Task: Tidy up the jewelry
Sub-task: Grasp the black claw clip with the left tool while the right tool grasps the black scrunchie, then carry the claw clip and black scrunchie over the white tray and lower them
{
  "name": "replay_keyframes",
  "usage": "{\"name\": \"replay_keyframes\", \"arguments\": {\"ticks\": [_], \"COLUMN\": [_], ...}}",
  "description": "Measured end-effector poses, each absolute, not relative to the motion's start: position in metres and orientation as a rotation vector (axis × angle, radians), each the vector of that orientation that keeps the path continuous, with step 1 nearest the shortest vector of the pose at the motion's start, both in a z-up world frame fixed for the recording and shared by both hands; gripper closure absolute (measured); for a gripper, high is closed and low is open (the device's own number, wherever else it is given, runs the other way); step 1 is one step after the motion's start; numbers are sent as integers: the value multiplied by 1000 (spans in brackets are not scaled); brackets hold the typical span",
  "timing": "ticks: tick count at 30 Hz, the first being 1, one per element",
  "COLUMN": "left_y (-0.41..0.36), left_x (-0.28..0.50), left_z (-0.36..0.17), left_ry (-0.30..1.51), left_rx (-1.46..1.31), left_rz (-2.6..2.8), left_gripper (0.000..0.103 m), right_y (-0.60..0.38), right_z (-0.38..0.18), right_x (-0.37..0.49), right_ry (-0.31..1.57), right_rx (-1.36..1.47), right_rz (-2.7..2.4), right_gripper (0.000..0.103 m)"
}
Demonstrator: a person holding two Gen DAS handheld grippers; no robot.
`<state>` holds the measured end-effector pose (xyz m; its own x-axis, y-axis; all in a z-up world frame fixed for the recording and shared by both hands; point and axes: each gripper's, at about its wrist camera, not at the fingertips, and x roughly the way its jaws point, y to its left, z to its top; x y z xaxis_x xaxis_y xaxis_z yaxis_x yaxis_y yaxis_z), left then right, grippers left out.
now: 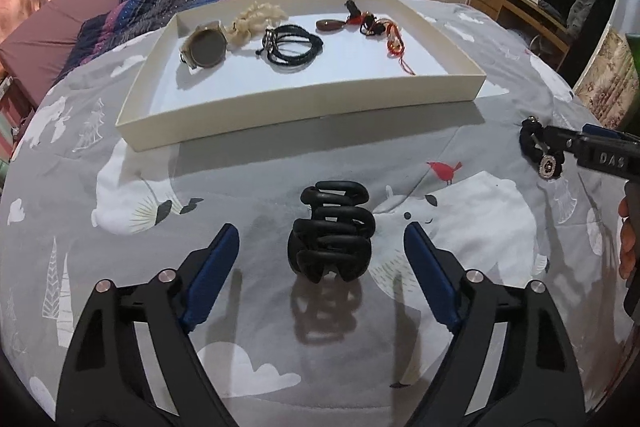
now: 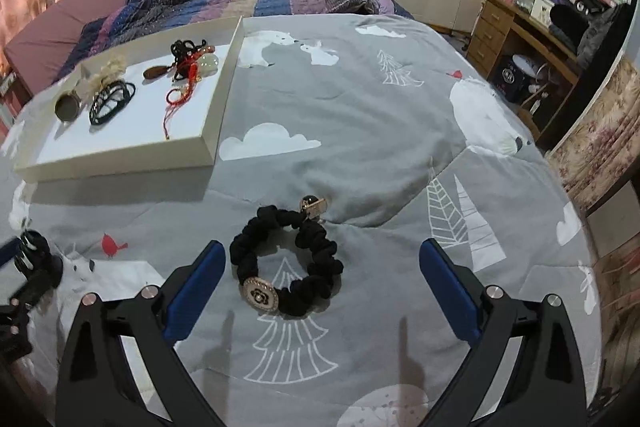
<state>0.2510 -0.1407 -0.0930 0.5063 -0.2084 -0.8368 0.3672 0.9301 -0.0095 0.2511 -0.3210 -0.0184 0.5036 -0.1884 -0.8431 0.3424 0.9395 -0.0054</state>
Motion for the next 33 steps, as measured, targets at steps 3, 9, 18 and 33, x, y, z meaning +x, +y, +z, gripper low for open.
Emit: {"name": "replay_keyframes", "arguments": {"ticks": [3, 9, 18, 33], "left_y": [-144, -150, -151, -143], "left_x": [254, 258, 258, 261], "left_z": [-95, -101, -96, -48], "left_ry": [988, 1020, 998, 906], "left_rx": [180, 179, 188, 167], "left_rz": [-362, -380, -385, -420], "left_gripper": [32, 54, 68, 68], "right_y": [-326, -331, -334, -310], "right_z": [-23, -38, -40, 26], "right_x": [256, 260, 262, 271], "right_ry": [1018, 1070, 1076, 941], "right_rx": [189, 224, 225, 189], "right_rz": [-314, -302, -305, -255], "right_gripper": [24, 58, 88, 93]}}
